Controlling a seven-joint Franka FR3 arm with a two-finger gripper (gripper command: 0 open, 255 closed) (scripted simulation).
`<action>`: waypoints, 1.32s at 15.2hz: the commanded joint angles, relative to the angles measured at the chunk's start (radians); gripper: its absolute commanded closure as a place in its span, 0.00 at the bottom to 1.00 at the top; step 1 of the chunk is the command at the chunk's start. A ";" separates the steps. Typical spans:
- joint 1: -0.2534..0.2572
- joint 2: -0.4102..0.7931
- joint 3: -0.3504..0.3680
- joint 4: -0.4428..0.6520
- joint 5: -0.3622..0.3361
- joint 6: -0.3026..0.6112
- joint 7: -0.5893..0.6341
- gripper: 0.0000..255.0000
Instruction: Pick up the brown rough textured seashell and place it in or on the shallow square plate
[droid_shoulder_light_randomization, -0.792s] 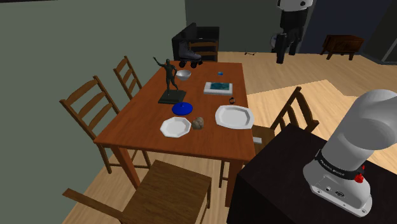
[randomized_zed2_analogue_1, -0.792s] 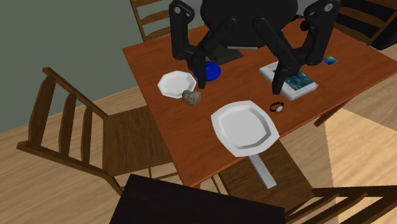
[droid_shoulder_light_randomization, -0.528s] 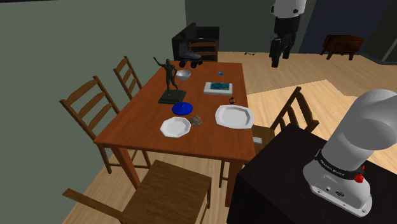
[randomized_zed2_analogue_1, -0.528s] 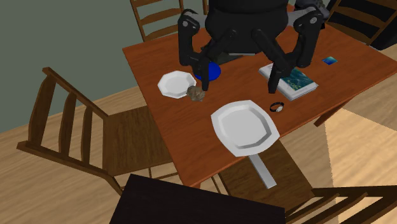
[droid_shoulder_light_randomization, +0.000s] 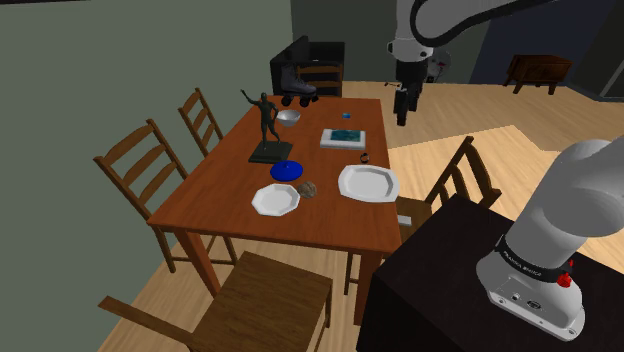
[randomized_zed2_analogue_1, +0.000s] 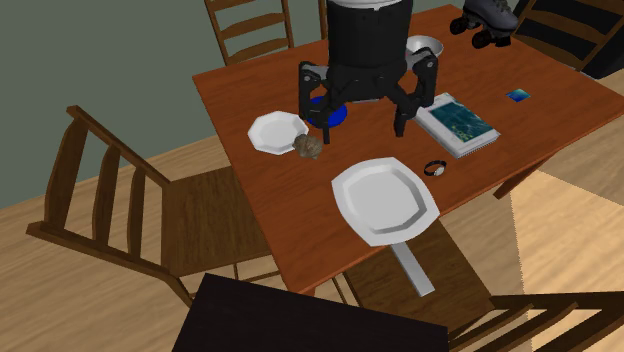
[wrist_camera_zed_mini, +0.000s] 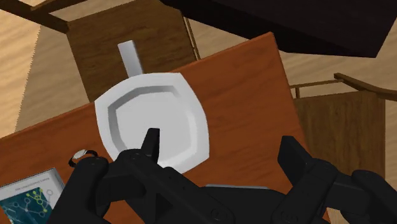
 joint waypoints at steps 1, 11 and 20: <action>0.012 0.070 -0.005 0.013 -0.004 0.062 -0.037 0.00; 0.059 0.417 -0.003 0.116 -0.012 0.322 -0.200 0.00; 0.087 0.733 0.034 0.291 -0.026 0.477 -0.327 0.00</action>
